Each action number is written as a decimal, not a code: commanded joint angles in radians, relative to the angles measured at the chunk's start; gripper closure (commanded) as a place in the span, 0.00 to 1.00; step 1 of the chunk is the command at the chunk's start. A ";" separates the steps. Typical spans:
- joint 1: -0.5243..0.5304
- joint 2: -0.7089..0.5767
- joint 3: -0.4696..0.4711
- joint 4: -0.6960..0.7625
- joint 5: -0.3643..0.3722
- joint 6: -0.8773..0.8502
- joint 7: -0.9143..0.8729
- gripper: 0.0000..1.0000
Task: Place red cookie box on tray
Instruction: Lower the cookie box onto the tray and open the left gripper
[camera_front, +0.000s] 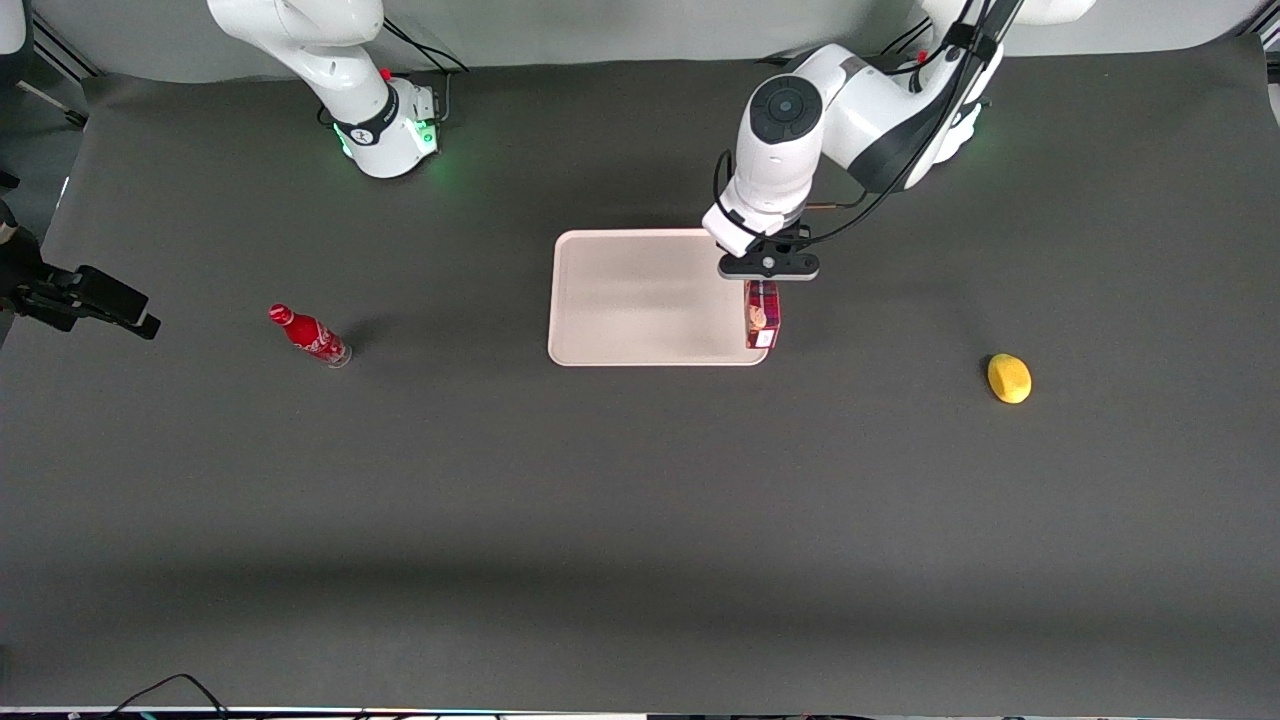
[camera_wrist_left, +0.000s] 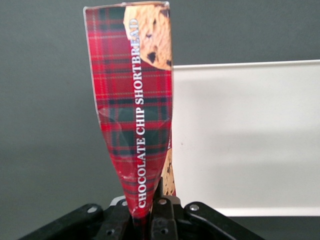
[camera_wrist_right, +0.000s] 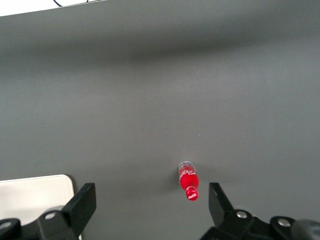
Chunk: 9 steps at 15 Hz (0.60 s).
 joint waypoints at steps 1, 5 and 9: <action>-0.015 0.063 -0.052 -0.011 0.092 0.067 -0.183 1.00; -0.039 0.216 -0.062 -0.011 0.331 0.154 -0.364 1.00; -0.039 0.317 -0.062 -0.009 0.463 0.213 -0.446 1.00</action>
